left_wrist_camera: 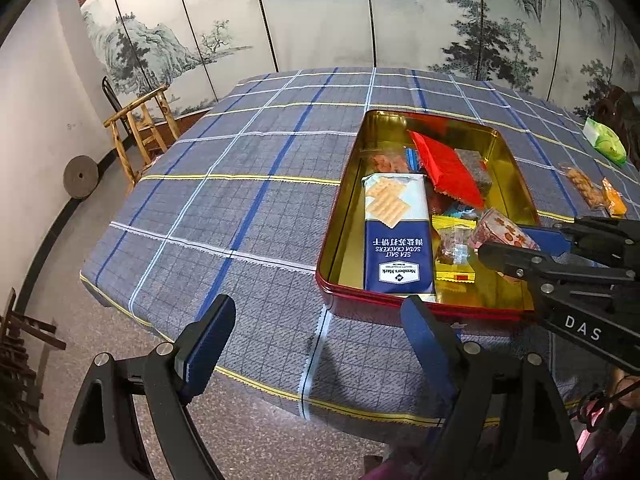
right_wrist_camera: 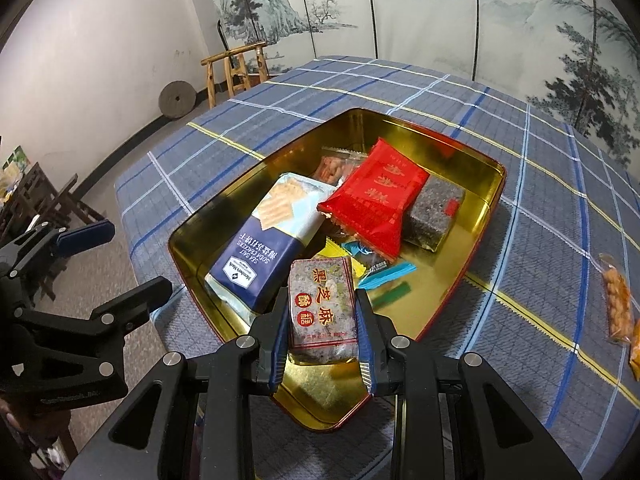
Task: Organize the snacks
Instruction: 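Lower the white pastry packet into the tin and open the right gripper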
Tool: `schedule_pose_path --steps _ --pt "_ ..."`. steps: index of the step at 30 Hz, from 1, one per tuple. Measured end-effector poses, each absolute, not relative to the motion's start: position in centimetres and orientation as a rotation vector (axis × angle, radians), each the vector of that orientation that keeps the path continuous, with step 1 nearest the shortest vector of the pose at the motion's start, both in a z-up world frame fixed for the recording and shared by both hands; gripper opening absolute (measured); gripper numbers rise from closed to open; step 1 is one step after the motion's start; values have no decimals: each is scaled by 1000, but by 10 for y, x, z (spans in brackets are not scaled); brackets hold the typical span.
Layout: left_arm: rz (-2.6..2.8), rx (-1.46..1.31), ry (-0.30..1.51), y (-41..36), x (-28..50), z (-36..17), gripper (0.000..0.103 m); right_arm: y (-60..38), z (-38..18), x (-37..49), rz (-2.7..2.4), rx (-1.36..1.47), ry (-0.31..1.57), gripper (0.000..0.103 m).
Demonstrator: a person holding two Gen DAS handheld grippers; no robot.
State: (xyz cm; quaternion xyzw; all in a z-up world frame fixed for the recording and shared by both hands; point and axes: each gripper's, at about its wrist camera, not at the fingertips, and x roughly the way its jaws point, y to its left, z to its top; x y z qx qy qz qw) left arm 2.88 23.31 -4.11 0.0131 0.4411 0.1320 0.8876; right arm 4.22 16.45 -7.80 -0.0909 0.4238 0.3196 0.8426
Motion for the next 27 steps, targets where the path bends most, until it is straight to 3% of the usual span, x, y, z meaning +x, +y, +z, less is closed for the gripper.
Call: schedule_pose_path --steps 27 --pt "280 16 947 239 27 -49 82 167 -87 46 669 -183 909 31"
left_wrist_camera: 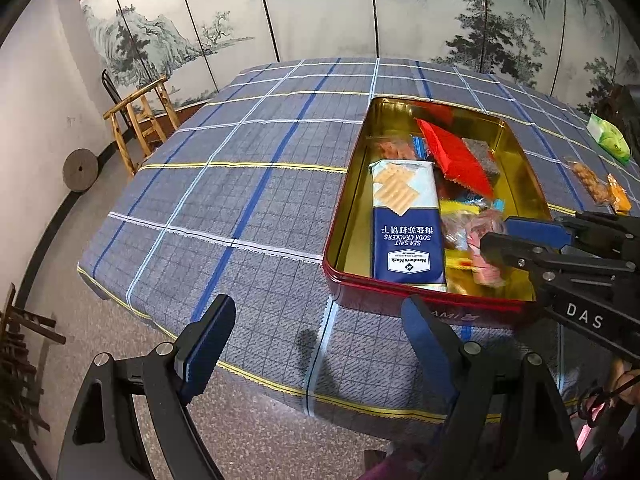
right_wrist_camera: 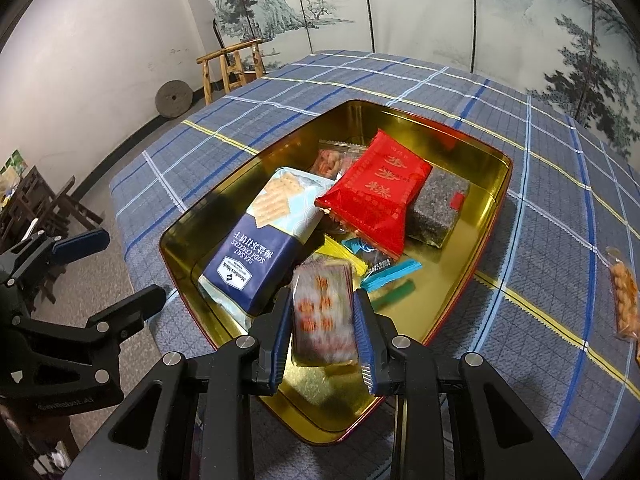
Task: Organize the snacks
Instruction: 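Lower the white pastry packet into the tin and open the right gripper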
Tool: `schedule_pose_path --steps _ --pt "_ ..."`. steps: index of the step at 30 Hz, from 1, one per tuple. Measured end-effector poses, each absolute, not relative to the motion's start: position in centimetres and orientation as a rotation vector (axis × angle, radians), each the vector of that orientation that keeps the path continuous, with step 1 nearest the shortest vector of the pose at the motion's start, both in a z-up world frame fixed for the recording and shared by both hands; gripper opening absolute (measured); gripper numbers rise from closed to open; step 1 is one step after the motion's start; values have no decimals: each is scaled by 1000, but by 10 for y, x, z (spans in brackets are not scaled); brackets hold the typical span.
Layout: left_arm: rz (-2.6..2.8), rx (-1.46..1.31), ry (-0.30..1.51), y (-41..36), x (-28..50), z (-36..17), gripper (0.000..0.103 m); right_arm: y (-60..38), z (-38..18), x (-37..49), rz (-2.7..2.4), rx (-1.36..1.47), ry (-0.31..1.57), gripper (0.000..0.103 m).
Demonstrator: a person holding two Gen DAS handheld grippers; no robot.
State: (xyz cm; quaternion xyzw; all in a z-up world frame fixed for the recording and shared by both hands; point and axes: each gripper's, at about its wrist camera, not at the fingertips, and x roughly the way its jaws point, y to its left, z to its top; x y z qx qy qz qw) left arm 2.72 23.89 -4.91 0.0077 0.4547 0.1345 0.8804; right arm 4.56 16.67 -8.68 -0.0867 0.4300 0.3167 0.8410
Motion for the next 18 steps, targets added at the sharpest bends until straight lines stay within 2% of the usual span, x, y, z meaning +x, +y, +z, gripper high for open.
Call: schedule_pose_path --steps 18 --pt "290 31 948 238 26 -46 82 160 -70 41 685 -117 853 31"
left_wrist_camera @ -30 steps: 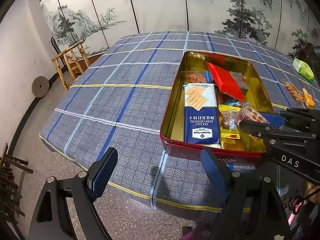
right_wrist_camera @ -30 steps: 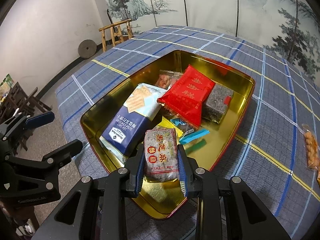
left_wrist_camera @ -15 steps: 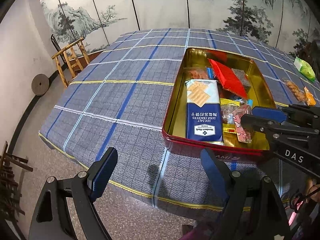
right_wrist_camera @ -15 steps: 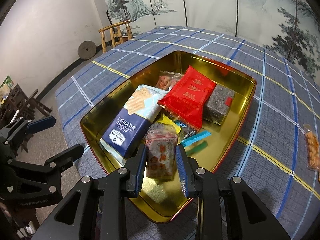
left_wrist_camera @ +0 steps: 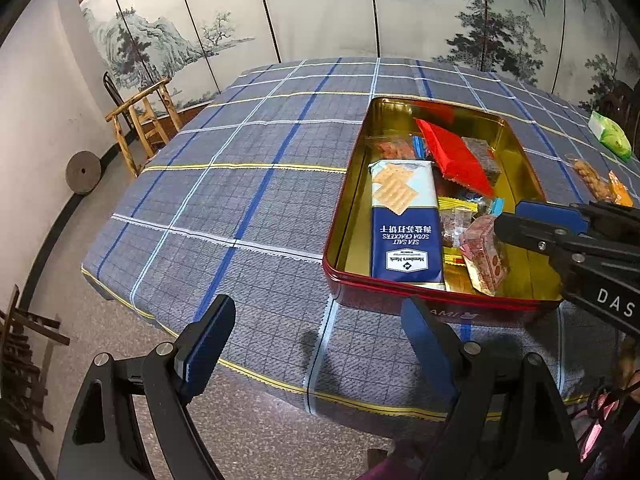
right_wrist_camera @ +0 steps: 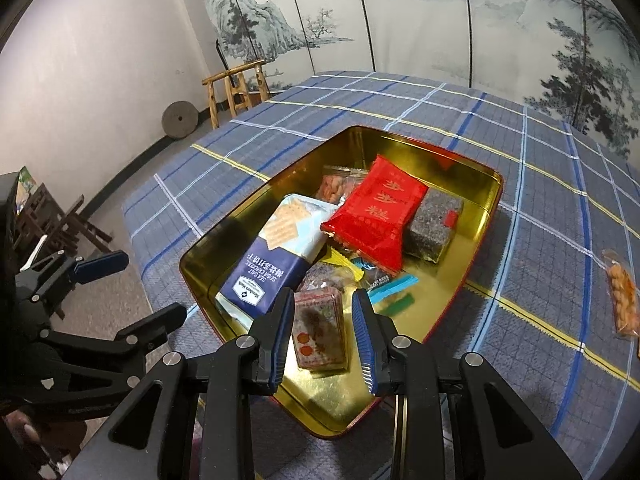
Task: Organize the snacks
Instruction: 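Lower the white pastry packet into the tin and open the right gripper, then pull both grippers back from the tin toward the remaining snacks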
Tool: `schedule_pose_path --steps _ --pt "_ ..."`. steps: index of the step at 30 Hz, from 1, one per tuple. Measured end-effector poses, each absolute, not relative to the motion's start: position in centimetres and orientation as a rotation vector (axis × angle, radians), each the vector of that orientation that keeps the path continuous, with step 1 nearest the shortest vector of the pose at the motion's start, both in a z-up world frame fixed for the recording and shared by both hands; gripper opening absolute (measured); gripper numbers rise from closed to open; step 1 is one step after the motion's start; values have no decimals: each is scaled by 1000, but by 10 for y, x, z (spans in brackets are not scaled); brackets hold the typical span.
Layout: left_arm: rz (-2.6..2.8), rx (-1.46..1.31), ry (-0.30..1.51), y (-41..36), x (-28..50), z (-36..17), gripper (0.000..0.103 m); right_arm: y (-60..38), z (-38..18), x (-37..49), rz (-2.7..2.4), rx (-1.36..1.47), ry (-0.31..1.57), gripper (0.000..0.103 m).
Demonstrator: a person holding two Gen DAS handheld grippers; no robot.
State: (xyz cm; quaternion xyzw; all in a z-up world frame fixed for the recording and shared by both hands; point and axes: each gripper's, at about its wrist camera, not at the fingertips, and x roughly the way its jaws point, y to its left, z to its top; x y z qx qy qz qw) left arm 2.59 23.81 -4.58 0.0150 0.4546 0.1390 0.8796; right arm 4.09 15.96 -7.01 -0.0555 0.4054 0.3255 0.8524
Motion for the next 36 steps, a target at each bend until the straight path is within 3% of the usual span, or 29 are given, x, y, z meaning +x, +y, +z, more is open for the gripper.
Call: schedule_pose_path --steps 9,12,15,29,36 --pt "298 59 944 229 27 -41 82 137 -69 37 671 -70 843 32" --pt "299 67 943 226 27 -39 82 122 -68 34 656 -45 833 37" --pt "297 80 942 222 29 -38 82 99 -70 34 620 -8 834 44" --pt "253 202 924 169 44 -27 85 -53 -92 39 329 100 826 47" --pt "177 272 912 121 66 -17 86 -145 -105 48 80 76 829 65"
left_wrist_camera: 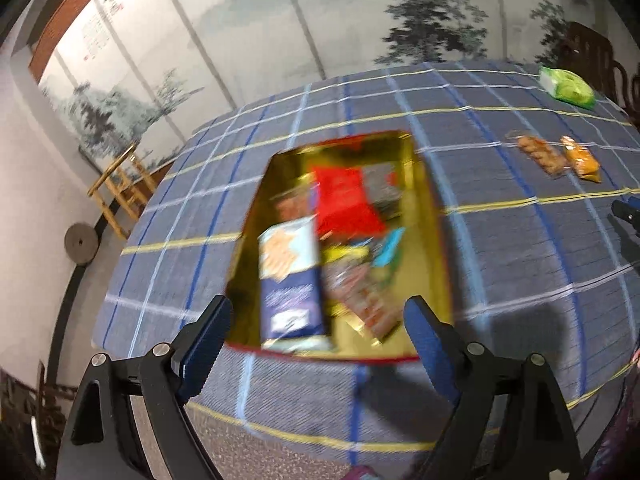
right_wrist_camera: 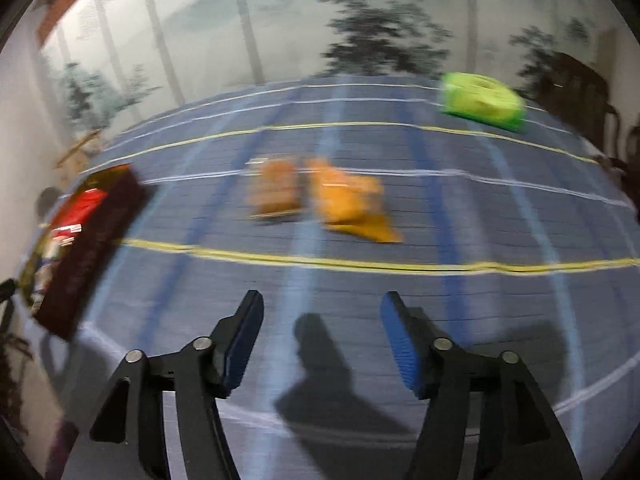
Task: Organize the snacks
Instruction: 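Pull both grippers back from the tin toward the remaining snacks, then grasp the clear dough-twist packet with the left gripper while the right grasps the orange bag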
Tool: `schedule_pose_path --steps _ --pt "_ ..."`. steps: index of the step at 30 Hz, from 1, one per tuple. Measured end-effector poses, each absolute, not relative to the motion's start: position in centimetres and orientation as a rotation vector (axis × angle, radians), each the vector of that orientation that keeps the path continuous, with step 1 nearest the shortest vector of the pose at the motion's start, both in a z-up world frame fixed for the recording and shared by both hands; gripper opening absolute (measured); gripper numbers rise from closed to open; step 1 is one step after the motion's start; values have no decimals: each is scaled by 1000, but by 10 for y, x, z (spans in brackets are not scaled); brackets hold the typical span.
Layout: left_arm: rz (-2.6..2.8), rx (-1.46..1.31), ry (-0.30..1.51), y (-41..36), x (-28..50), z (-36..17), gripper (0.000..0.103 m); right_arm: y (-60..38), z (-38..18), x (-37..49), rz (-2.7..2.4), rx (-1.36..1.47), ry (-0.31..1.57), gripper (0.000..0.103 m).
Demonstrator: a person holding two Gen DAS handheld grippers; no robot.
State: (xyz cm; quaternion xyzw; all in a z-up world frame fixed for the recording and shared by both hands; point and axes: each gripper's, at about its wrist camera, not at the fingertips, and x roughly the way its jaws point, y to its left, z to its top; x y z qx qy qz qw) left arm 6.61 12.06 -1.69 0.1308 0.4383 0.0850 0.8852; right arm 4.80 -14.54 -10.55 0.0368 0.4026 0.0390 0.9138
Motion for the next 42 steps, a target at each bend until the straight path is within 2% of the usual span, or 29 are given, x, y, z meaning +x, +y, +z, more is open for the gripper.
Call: schedule_pose_path --steps 3,13,16,17,18,24,29,34,37,38,41,42 --pt "74 258 936 92 83 -12 88 -178 -109 54 -21 49 836 71" --pt "-165 52 1080 5 182 -20 88 -237 -118 68 -60 76 833 76" --pt "-172 33 1114 -21 221 -33 78 -235 -119 69 -27 71 827 76" --pt "-180 38 1150 -35 237 -42 69 -234 -119 69 -15 68 822 77" --pt "-192 43 1176 -44 247 -48 65 -231 -119 68 -3 68 820 78" --pt "-163 53 1247 -75 288 -77 64 -233 -118 66 38 107 804 79" --pt "-152 57 1215 -91 304 -79 66 -231 -115 58 57 113 760 80" --pt "-158 3 1276 -100 315 -92 65 -230 -114 58 75 116 751 80" --pt "-137 70 1233 -111 311 -97 65 -231 -113 57 81 123 742 81" --pt "-133 84 1225 -112 310 -97 64 -231 -112 57 81 124 738 81" --pt "-140 73 1174 -115 304 -95 32 -231 -112 57 81 125 736 82" --pt "-143 80 1174 -116 303 -94 32 -231 -112 57 78 126 736 82"
